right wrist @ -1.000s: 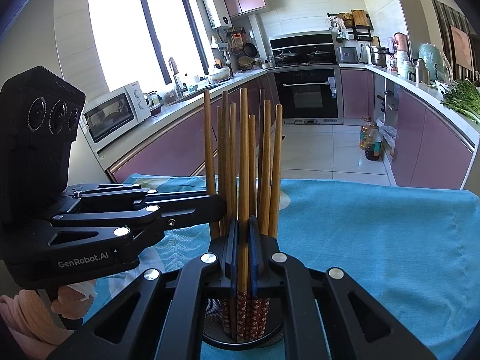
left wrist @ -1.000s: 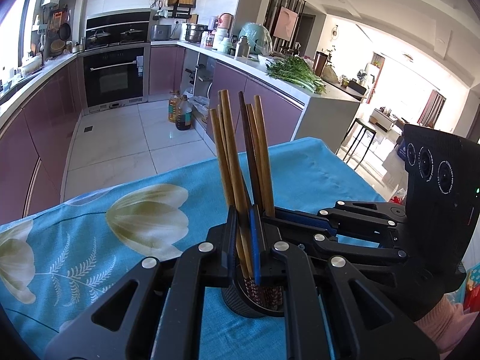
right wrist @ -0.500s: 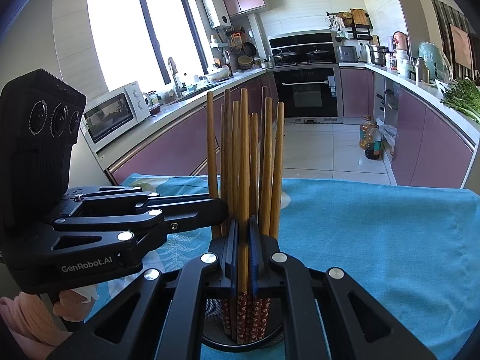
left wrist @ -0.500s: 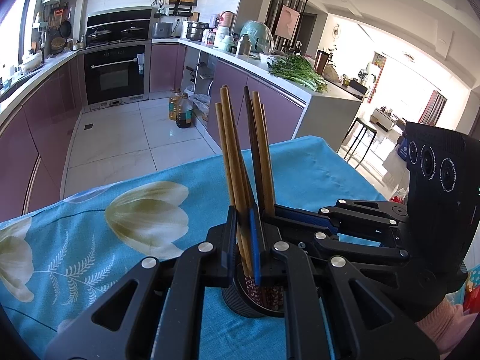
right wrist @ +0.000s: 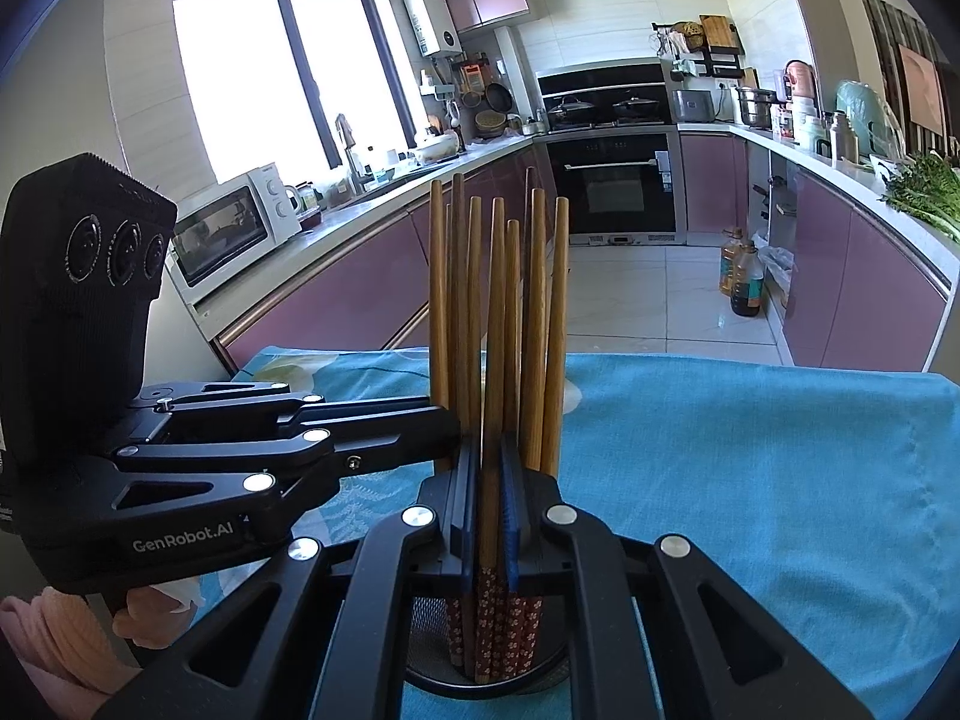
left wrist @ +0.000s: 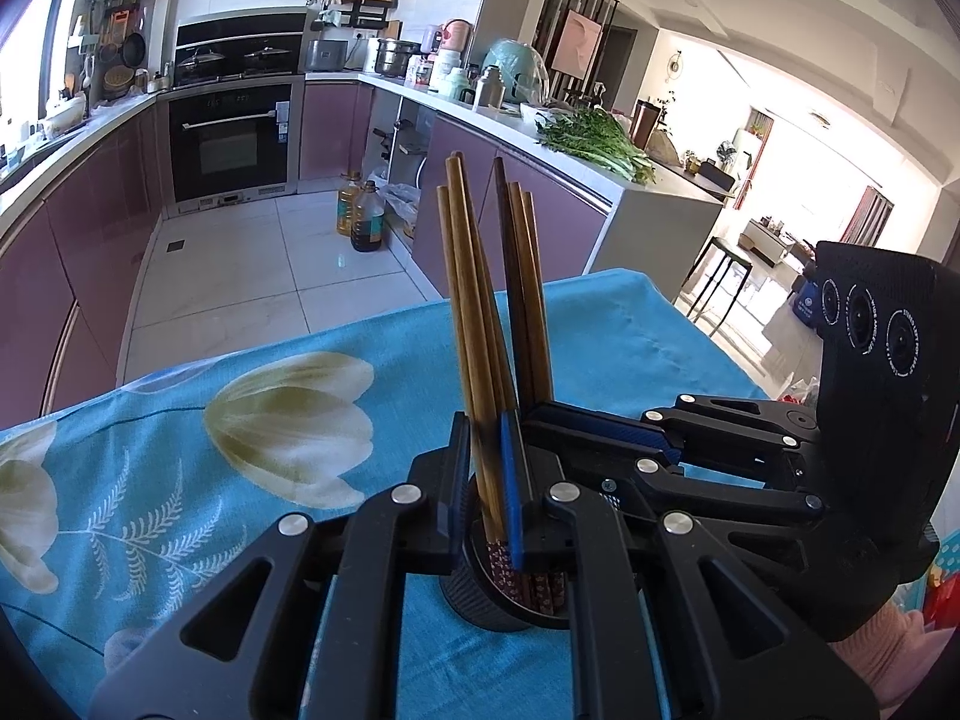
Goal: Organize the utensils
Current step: 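Open both grippers and pull them back from the mesh cup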
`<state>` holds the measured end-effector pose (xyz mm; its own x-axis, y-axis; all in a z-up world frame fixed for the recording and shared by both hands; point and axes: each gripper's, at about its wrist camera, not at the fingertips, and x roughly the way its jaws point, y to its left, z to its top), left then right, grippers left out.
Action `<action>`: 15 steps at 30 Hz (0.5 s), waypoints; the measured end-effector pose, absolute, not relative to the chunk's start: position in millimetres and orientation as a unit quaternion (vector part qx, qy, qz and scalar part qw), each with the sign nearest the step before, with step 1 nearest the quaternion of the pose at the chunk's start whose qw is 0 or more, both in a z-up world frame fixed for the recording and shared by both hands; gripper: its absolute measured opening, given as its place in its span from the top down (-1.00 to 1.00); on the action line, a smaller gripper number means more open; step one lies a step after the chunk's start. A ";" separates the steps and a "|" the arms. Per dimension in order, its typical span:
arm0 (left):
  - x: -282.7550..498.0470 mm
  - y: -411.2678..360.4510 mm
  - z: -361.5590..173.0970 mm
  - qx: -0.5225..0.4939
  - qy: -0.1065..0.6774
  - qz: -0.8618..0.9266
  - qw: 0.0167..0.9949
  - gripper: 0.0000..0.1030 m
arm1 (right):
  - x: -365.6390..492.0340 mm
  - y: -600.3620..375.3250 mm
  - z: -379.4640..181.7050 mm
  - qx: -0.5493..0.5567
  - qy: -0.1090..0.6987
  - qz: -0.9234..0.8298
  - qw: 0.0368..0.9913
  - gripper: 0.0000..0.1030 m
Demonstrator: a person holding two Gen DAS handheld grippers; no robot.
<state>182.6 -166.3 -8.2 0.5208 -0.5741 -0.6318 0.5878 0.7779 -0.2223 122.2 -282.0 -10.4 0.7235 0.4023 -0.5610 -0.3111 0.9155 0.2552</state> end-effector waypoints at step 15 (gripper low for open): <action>147.1 -128.8 2.1 0.000 0.294 -0.275 0.916 0.11 | 99.4 -278.5 -7.8 0.068 0.292 0.188 0.935 0.55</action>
<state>147.1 -128.8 2.1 0.6765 -0.5037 -0.5373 0.5031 0.8488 -0.1622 99.4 -278.5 -7.8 0.7593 0.3909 -0.5202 -0.3113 0.9202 0.2372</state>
